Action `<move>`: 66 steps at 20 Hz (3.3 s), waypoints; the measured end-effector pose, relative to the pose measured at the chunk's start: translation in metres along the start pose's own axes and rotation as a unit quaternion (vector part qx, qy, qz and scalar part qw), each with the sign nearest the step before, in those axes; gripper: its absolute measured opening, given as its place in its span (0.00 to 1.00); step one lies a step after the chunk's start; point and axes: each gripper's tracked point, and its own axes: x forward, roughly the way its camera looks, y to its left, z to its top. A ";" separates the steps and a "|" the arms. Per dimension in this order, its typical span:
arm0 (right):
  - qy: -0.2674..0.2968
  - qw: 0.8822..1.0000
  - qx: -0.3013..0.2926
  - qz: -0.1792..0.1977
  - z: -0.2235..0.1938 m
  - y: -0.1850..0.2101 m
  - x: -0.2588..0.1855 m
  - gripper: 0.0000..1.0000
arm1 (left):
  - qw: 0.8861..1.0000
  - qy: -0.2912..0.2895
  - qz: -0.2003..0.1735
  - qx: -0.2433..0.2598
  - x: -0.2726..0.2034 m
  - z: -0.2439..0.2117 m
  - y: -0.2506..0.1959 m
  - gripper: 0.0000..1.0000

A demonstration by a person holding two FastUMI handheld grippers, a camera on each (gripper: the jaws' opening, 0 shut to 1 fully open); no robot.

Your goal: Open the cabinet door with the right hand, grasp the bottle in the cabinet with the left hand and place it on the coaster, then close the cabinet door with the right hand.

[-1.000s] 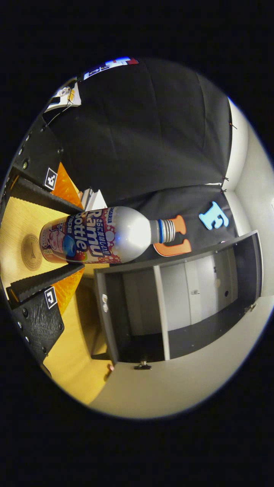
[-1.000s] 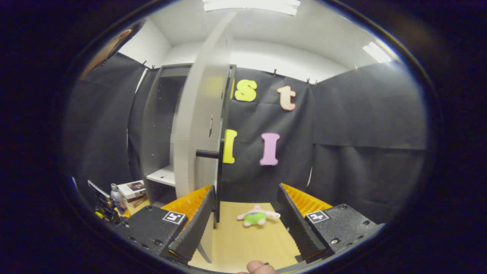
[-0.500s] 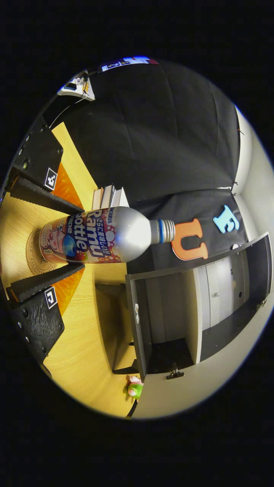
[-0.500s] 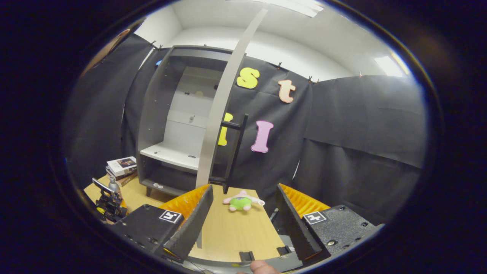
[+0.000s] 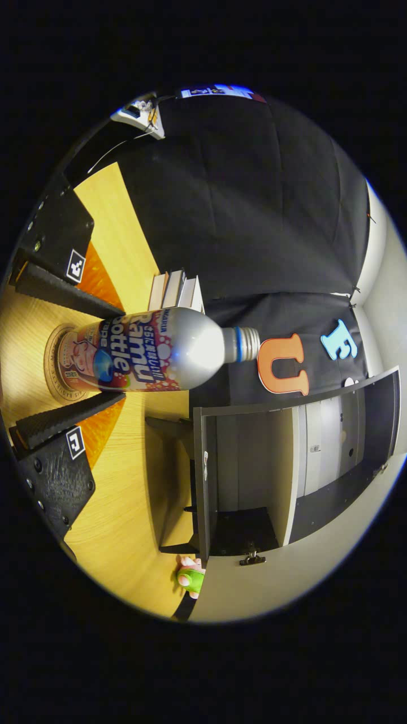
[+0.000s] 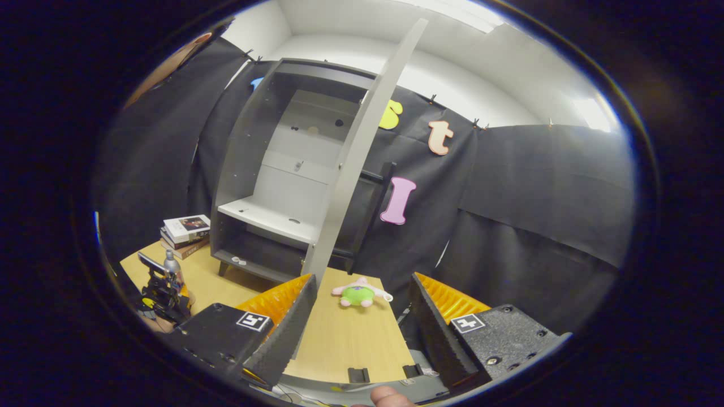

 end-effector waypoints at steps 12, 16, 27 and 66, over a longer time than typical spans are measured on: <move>0.000 0.999 0.026 0.028 0.005 0.003 0.016 1.00 | 0.998 0.049 0.026 0.030 -0.003 -0.014 0.005 0.86; -0.003 0.999 0.024 0.039 0.004 0.006 0.021 1.00 | 0.997 0.063 0.024 0.037 -0.019 -0.020 0.014 0.87; -0.005 0.997 0.043 0.057 0.003 0.011 0.023 0.98 | 0.995 0.088 0.008 0.054 -0.088 -0.006 0.030 0.87; -0.093 0.965 0.099 0.223 0.060 0.065 0.058 0.95 | 0.987 -0.124 -0.096 -0.030 -0.098 0.389 -0.041 0.96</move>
